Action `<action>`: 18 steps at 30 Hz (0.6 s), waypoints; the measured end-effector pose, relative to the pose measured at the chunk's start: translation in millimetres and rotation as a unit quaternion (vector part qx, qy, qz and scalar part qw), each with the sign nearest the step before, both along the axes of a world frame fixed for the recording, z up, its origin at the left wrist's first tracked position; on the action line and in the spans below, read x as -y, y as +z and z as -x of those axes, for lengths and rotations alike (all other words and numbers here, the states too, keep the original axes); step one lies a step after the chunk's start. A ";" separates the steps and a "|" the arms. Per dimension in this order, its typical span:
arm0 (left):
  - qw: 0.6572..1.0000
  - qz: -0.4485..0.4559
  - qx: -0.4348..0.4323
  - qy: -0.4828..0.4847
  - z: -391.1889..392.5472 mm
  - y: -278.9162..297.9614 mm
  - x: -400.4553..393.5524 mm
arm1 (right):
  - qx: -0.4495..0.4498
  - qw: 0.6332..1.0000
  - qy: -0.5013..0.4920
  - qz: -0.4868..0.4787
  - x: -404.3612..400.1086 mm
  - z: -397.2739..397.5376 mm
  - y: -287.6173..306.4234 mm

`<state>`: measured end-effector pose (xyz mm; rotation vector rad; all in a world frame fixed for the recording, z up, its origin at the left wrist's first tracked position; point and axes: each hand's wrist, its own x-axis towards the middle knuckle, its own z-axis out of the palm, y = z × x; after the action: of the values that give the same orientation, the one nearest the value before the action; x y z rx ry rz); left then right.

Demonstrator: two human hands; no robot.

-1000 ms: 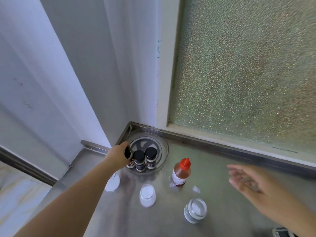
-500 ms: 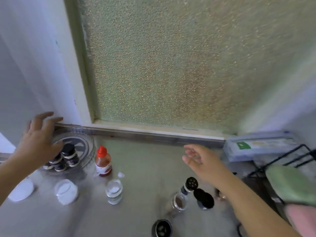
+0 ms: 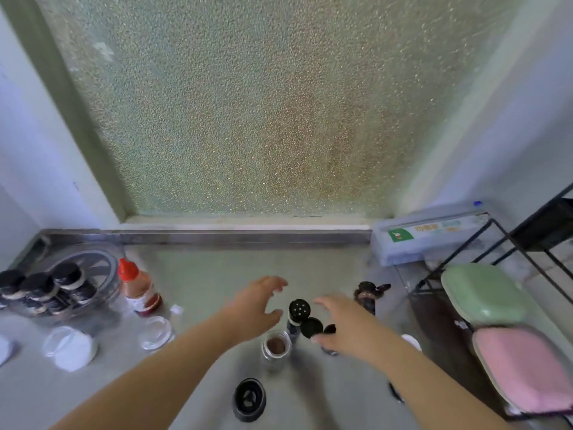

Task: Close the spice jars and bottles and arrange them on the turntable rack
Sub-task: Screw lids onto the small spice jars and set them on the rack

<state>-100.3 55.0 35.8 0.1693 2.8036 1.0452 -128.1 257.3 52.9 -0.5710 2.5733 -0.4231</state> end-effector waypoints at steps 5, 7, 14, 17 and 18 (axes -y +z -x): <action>0.995 0.002 0.097 0.006 22.3 -25.0 -31.7 | -0.031 0.997 0.054 -0.049 -4.8 -7.4 -17.2; 0.992 0.008 0.126 -0.001 29.0 -34.3 -36.8 | -0.056 0.997 0.057 -0.015 -6.0 -6.8 -24.5; 0.989 -0.070 0.117 0.051 37.6 -54.3 -41.6 | -0.051 0.995 0.036 0.083 -6.6 5.6 -24.7; 0.990 -0.100 0.080 0.065 36.6 -45.9 -38.6 | -0.054 0.987 0.014 0.153 -4.1 14.6 -20.0; 0.991 -0.105 0.063 0.054 35.5 -38.7 -38.1 | -0.054 0.982 0.005 0.183 -3.2 18.2 -15.7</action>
<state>-135.8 93.0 -3.0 -0.0252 2.6128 1.3262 -146.3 260.5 37.2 -0.7495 2.6089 -0.8964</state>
